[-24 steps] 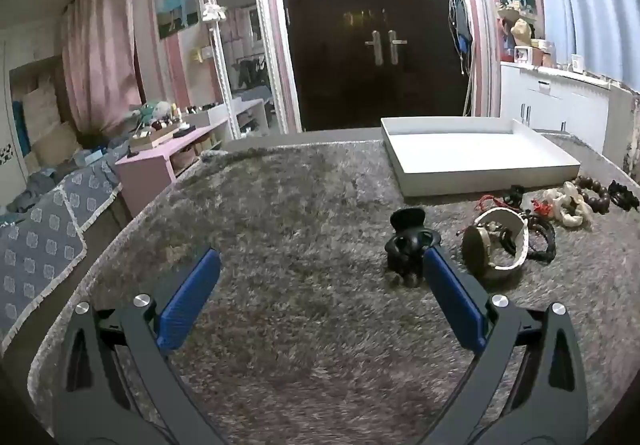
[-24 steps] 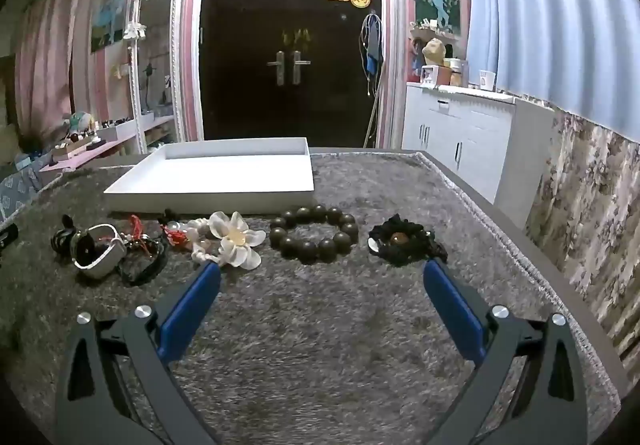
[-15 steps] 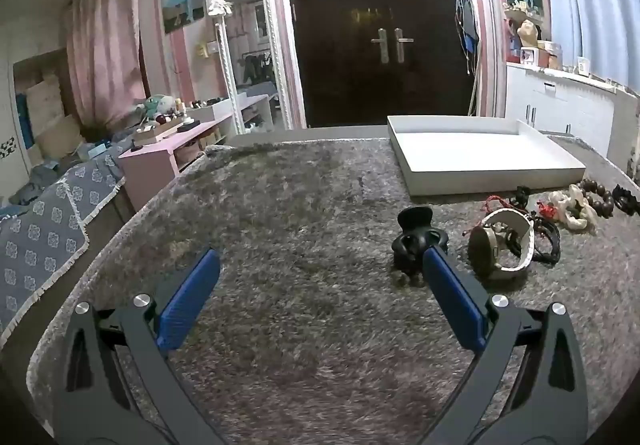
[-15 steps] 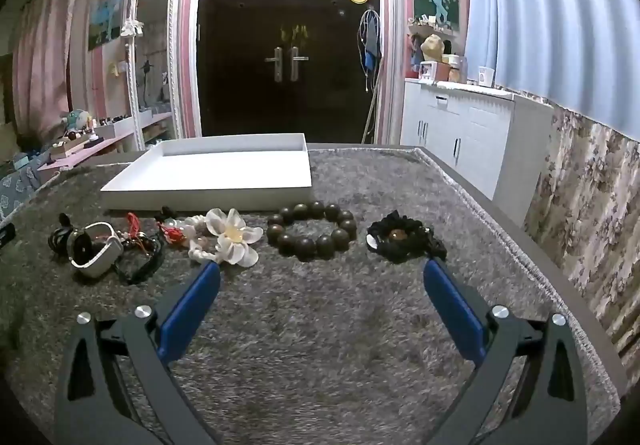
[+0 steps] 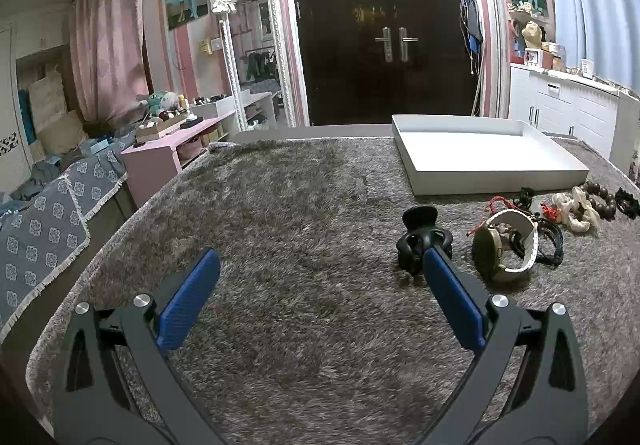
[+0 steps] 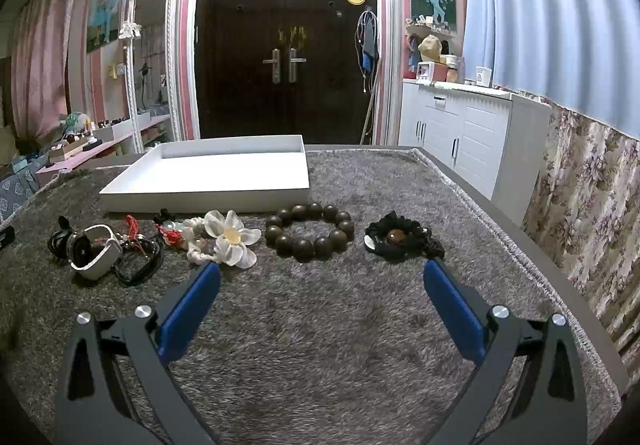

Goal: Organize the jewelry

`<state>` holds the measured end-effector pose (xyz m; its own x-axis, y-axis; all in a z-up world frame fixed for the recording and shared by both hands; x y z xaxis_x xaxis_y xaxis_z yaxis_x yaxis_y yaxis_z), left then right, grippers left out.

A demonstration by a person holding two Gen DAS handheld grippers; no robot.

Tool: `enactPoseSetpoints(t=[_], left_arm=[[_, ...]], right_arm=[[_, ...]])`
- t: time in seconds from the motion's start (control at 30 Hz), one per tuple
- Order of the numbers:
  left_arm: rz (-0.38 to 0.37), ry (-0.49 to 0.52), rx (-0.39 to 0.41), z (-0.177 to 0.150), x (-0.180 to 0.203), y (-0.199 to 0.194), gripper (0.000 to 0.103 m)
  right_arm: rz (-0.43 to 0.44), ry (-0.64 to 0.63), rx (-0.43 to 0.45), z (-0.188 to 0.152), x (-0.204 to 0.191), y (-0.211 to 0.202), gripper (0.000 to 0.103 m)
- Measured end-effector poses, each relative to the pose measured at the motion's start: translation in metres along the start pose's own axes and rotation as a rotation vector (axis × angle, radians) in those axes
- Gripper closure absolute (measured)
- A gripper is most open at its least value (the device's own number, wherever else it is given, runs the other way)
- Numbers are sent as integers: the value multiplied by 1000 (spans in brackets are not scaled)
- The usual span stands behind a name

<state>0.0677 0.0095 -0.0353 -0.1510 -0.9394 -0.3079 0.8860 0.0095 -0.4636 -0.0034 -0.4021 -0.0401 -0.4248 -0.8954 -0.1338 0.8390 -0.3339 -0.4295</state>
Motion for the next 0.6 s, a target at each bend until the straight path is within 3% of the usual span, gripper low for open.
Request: enactPoseSetpoints(t=[0.6], left_arm=[[4,-9,1,0,-1,-1,3]], right_arm=[[11,6,-11,1,0,0,2]])
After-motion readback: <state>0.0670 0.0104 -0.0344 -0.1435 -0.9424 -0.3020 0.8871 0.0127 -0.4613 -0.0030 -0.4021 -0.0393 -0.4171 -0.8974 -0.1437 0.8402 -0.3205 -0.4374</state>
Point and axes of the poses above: each gripper's, at about its wrist camera, not at the fingertips, and y roughly the way its jaws point, x to its right, z to its top, the point moved 7 cm from there along y, roughly the way its jaws point, and after that the axes turned 13 degrees about y, right-handed, at the moved point
